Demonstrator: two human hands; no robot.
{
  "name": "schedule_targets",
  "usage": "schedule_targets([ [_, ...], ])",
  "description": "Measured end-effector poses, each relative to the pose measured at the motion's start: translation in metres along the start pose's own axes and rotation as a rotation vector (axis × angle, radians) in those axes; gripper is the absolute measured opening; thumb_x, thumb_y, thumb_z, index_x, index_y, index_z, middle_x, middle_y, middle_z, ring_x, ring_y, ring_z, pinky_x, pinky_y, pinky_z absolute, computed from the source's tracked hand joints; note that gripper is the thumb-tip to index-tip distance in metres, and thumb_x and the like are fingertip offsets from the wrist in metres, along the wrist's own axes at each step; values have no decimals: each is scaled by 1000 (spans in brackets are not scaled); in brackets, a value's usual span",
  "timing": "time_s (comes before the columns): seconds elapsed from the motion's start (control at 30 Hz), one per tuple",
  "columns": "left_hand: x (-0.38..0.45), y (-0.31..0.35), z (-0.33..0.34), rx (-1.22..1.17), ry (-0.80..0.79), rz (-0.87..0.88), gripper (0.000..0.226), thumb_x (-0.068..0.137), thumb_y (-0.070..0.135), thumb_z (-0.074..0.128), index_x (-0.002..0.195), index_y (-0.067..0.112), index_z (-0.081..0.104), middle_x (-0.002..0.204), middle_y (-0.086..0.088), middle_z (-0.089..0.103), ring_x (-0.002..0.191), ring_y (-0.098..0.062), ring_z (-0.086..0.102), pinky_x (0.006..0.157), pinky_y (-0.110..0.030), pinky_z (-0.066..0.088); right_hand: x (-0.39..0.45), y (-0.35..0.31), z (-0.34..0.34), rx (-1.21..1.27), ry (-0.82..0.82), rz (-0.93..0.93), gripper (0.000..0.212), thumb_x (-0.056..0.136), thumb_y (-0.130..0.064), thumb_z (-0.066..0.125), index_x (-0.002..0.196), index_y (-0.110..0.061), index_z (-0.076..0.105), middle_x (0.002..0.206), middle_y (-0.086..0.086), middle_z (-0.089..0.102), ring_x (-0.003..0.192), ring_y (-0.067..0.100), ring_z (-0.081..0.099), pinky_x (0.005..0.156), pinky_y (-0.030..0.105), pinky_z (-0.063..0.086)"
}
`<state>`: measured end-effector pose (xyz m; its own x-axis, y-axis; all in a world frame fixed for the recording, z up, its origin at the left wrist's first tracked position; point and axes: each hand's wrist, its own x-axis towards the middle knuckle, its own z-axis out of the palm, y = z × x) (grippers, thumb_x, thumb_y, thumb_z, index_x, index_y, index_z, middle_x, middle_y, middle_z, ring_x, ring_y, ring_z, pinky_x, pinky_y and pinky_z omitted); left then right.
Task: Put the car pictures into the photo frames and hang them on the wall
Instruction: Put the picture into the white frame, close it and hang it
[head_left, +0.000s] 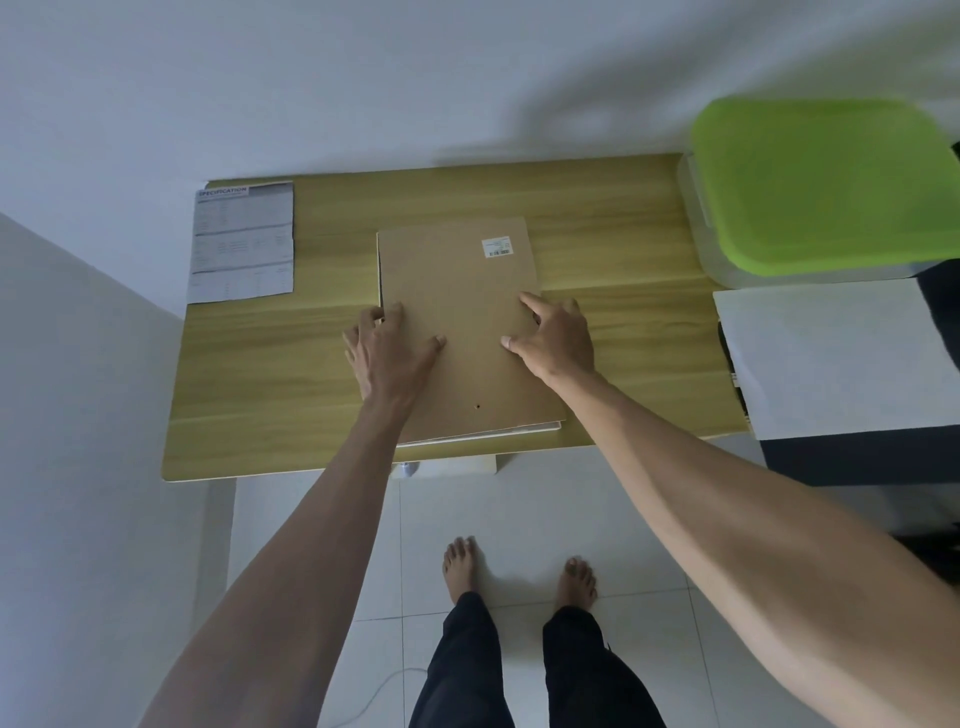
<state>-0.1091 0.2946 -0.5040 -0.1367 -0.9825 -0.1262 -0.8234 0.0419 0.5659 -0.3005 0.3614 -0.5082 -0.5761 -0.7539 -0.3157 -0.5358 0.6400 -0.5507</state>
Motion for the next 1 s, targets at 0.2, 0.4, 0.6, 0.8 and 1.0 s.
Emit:
schedule_targets([
  [0.2, -10, -2, 9, -38, 18, -78, 69, 79, 49, 76, 138, 21, 54, 141, -11, 39, 127, -36, 38, 106, -50, 36, -5, 0, 0, -92, -3, 6, 68, 83, -43, 76, 146, -39, 49, 133, 9, 45, 123, 32, 48, 88, 38, 53],
  [0.4, -7, -5, 7, -64, -2, -81, 70, 80, 46, 76, 140, 20, 52, 140, -12, 42, 127, -37, 39, 105, -49, 39, -13, -3, 2, -55, -24, 26, 70, 81, -43, 79, 144, -38, 50, 137, 10, 43, 125, 33, 49, 93, 43, 54],
  [0.6, -7, -14, 7, -111, -15, -67, 74, 78, 45, 79, 140, 15, 52, 138, -12, 45, 127, -36, 42, 105, -48, 41, -16, 1, -1, -10, -34, 15, 60, 79, -45, 80, 135, -36, 60, 131, 7, 46, 120, 30, 53, 91, 40, 54],
  [0.8, -8, -18, 5, -131, -22, -53, 71, 79, 41, 79, 139, 13, 54, 139, -12, 47, 128, -34, 43, 103, -42, 41, -18, 2, 0, -79, -72, 10, 73, 80, -44, 80, 145, -39, 47, 132, 6, 42, 123, 29, 47, 90, 39, 53],
  [1.0, -3, -18, 6, -119, -43, -62, 71, 80, 40, 78, 142, 17, 51, 138, -12, 45, 127, -34, 43, 105, -42, 41, -15, -1, 0, -144, -115, 15, 82, 82, -44, 77, 152, -33, 37, 137, 9, 36, 127, 31, 41, 93, 41, 52],
])
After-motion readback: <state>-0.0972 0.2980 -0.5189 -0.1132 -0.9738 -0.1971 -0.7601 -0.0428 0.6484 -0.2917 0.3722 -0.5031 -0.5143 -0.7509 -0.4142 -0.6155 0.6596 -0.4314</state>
